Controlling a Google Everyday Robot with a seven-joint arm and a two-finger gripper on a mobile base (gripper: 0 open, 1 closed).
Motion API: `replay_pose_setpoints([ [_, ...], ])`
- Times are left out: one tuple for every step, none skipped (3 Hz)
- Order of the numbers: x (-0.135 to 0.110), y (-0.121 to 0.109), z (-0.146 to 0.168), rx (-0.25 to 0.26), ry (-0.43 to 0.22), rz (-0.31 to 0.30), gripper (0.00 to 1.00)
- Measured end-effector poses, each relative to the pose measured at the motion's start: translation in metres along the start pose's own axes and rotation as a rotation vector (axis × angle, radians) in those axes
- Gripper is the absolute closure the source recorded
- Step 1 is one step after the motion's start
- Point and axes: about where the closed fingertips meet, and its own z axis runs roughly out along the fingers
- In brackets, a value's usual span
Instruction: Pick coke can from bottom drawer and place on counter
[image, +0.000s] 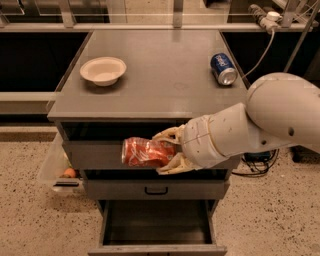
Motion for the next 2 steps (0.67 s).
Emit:
replay_pose_setpoints([
  [0.003, -0.005, -0.002, 0.034, 0.007, -0.003, 1.0],
  [0.031, -0.031, -0.002, 0.031, 0.0, -0.018, 1.0],
])
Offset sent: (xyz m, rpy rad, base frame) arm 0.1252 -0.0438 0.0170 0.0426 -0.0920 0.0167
